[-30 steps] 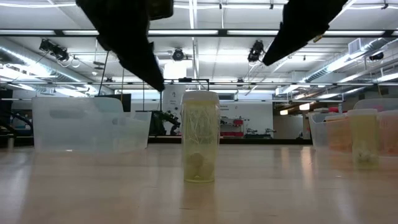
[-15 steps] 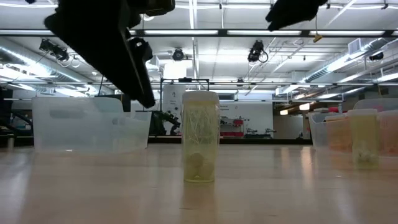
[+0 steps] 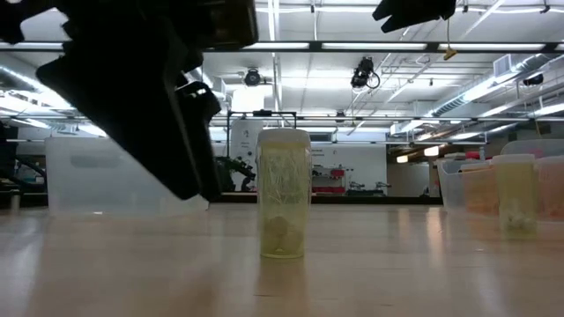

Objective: Pick and place medicine bottles into bin by pill shape (circle, oval)
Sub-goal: Put the left yellow pill bottle into the left transparent bin

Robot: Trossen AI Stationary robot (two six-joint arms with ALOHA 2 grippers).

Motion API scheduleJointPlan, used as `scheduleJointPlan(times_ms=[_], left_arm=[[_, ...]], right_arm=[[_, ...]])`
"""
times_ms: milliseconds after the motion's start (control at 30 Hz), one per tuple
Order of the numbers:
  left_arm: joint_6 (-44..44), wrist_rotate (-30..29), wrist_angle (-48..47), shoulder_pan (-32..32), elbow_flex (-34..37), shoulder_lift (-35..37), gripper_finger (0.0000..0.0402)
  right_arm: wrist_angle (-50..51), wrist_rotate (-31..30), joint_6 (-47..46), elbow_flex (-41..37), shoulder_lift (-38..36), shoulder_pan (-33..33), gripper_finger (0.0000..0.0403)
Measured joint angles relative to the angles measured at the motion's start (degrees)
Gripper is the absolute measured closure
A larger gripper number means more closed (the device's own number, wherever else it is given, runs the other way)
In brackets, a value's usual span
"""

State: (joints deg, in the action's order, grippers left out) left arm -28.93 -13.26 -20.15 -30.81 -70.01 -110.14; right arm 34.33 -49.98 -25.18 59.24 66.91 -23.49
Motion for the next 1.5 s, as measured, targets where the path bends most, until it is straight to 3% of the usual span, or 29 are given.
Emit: scheduleJointPlan(times_ms=[600,1500], left_arm=[[0.06,0.45,7.77,0.07,-0.05,-0.62,0.017],[8.31,-3.94,17.97,0.0,-0.04,-3.28,0.0171]], right_arm=[[0.17,-1.33,-0.19,0.0,0.0,-0.87,0.014],[0.19,-1.2,-0.19,0.02,0.01,-1.08,0.014]])
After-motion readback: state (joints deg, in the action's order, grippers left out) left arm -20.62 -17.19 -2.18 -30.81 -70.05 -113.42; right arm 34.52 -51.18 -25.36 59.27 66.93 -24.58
